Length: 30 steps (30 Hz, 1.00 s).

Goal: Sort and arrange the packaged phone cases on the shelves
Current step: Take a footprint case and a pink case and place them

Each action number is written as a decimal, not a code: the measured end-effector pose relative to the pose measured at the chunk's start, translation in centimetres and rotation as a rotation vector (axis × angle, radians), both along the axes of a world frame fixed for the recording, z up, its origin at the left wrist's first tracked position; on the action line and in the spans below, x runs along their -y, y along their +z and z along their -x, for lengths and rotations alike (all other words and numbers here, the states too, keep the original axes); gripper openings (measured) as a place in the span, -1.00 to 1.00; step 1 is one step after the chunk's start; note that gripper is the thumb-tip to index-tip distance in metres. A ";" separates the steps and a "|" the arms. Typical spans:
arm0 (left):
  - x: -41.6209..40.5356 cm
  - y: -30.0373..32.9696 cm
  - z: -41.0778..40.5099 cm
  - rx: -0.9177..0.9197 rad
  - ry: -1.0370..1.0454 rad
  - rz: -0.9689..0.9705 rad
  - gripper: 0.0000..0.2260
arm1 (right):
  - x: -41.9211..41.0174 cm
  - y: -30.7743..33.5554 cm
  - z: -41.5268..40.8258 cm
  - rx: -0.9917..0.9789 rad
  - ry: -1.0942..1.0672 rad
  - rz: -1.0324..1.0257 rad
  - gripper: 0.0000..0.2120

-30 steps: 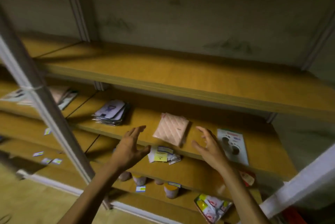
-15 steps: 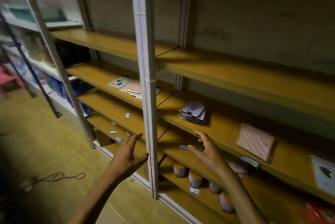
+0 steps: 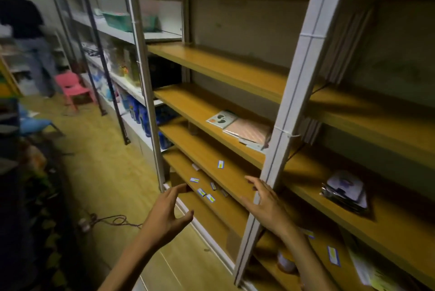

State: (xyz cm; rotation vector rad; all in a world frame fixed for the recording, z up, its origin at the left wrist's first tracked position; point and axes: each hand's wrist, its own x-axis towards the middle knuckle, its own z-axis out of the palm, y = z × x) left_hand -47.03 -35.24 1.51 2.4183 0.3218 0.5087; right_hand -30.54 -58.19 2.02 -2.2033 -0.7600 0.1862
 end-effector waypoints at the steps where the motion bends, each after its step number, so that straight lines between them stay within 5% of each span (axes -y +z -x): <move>1: -1.1 -0.1 -0.7 -0.002 0.003 -0.004 -0.42 | -1.3 -0.1 -0.9 -0.002 0.012 0.006 -0.52; 17: -15.4 0.6 -22.5 -0.078 -0.034 0.013 -0.35 | -15.9 -0.2 -19.4 -0.003 -0.038 -0.055 -0.49; 30: -21.3 -0.1 -38.9 -0.091 -0.336 -0.015 -0.36 | -18.2 -1.1 -26.4 0.065 -0.442 0.016 -0.49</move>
